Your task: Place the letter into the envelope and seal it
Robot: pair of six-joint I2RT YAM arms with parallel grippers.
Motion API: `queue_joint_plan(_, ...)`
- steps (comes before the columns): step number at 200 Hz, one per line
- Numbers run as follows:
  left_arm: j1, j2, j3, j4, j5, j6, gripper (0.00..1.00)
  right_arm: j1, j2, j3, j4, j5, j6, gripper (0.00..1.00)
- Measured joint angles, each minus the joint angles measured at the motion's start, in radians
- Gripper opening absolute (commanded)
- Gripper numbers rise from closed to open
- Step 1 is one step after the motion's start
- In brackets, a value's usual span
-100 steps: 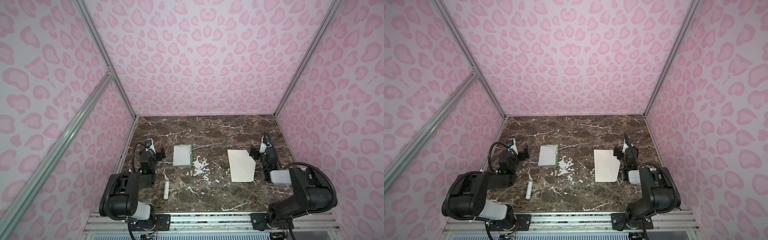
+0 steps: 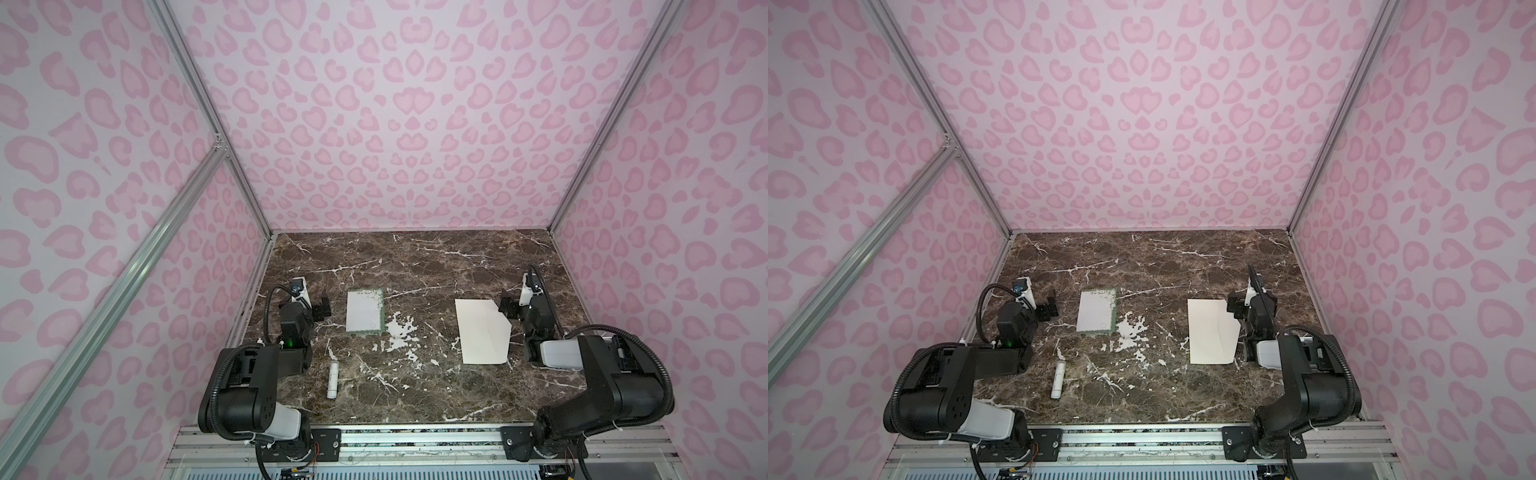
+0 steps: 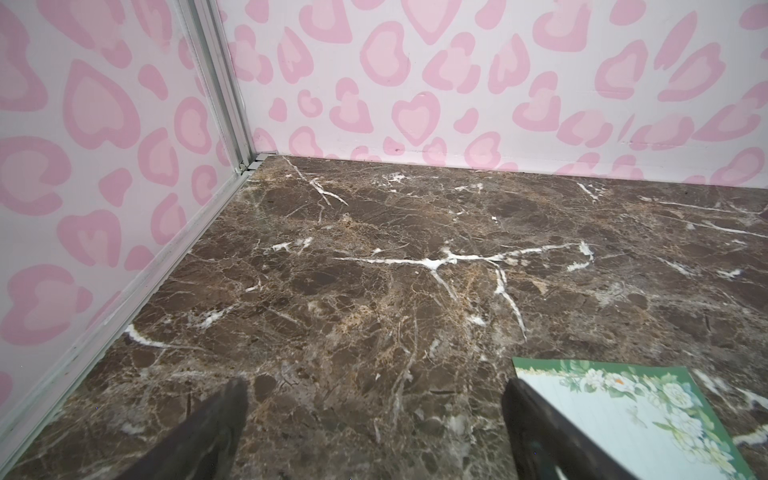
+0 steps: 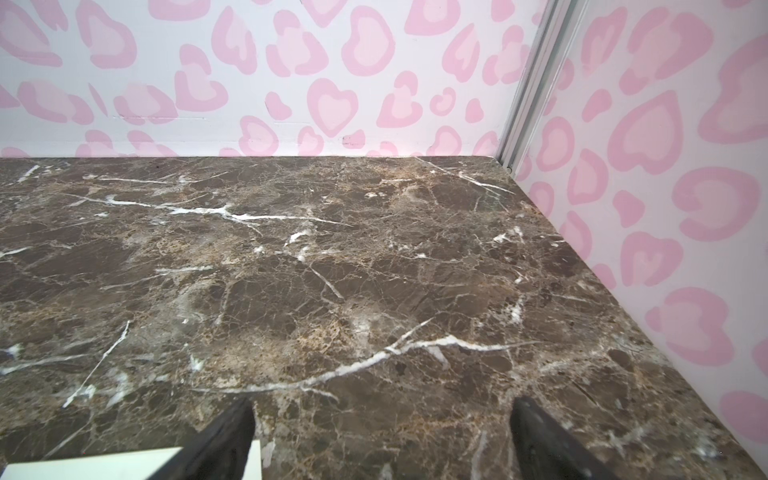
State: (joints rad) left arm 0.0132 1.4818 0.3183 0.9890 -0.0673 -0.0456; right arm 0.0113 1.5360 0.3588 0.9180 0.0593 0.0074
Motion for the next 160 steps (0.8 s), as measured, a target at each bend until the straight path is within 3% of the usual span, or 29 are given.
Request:
queue_joint_plan(140,0.007,0.000,0.000,0.000,0.008,0.000,1.00,0.000,0.000,0.000,0.000,0.000,0.001,0.98)
queue_joint_plan(152,0.008,-0.007,0.007,-0.015,0.008,-0.002,0.85,0.000,-0.001,0.000,0.000,0.001,0.000,0.98)
queue_joint_plan(160,0.009,-0.029,0.032,-0.077,0.005,-0.010,0.82,0.005,-0.009,0.001,-0.005,0.005,0.000,0.98)
